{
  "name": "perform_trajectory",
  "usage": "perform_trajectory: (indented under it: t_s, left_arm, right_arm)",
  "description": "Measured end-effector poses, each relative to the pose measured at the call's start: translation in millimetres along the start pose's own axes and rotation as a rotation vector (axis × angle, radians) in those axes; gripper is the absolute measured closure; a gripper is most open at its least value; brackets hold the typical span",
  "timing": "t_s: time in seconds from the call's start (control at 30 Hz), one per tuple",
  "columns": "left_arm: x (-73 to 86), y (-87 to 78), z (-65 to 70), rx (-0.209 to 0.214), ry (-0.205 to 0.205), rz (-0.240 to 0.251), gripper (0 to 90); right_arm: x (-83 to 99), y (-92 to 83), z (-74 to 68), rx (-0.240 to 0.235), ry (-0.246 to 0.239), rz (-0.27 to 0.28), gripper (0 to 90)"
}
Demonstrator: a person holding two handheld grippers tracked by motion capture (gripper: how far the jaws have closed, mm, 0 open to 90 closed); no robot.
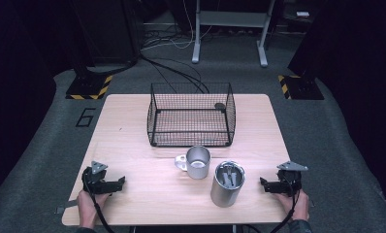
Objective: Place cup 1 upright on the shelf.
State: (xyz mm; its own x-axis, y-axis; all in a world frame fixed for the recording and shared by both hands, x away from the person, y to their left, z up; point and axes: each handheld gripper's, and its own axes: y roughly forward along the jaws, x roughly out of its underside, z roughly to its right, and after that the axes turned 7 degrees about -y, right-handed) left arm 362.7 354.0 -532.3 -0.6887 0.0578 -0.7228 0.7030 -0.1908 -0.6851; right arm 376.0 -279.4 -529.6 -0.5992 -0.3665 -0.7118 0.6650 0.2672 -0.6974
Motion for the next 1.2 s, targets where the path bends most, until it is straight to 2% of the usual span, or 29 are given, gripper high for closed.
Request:
perform_trajectory:
  t_s: [0.07,0.13,0.23,0.3,0.33,0.43,0.6,0.77,0.87,1.1,1.2]
  left_arm:
    - [0.6,-1.7,-1.0,0.028,-0.005,0.004,0.1]
    - [1.8,-3.2,-1.0,0.047,-0.008,0.012,0.2]
    - [1.9,-7.8,0.2,0.081,0.007,0.006,0.2]
    - [2.0,-9.2,1.6,0.086,0.014,0.015,0.2]
    - [0.4,-13.7,3.9,0.107,0.029,0.016,0.2]
    - [-1.8,-18.1,6.7,0.117,0.048,0.025,0.2]
    - [-10.8,-30.9,18.0,0.178,0.076,0.048,0.1]
    - [-17.4,-39.1,26.6,0.210,0.096,0.066,0.1]
    - [-24.3,-45.8,35.2,0.241,0.129,0.071,0.1]
    - [-36.0,-55.9,51.2,0.299,0.166,0.084,0.0]
    - [-39.4,-58.6,55.7,0.309,0.183,0.091,0.0]
  right_arm:
    - [-0.5,1.1,1.2,0.003,-0.013,0.008,0.0]
    - [-1.2,1.8,0.5,0.001,0.002,0.008,0.0]
    - [-1.1,1.7,0.5,0.003,0.000,0.006,0.0]
    - [-1.2,1.7,0.5,0.003,0.000,0.006,0.0]
    - [-1.1,1.7,0.5,0.004,0.000,0.006,0.0]
    - [-1.2,1.9,0.8,0.003,-0.004,0.008,0.0]
    - [-1.4,1.9,0.6,0.002,-0.004,0.005,0.0]
    - [-1.4,2.1,1.1,-0.004,-0.017,0.005,0.0]
    - [-1.4,2.2,1.2,-0.005,-0.017,0.008,0.0]
    - [-1.4,2.3,1.1,-0.004,-0.017,0.009,0.0]
    - [-1.5,2.3,1.1,-0.006,-0.018,0.008,0.0]
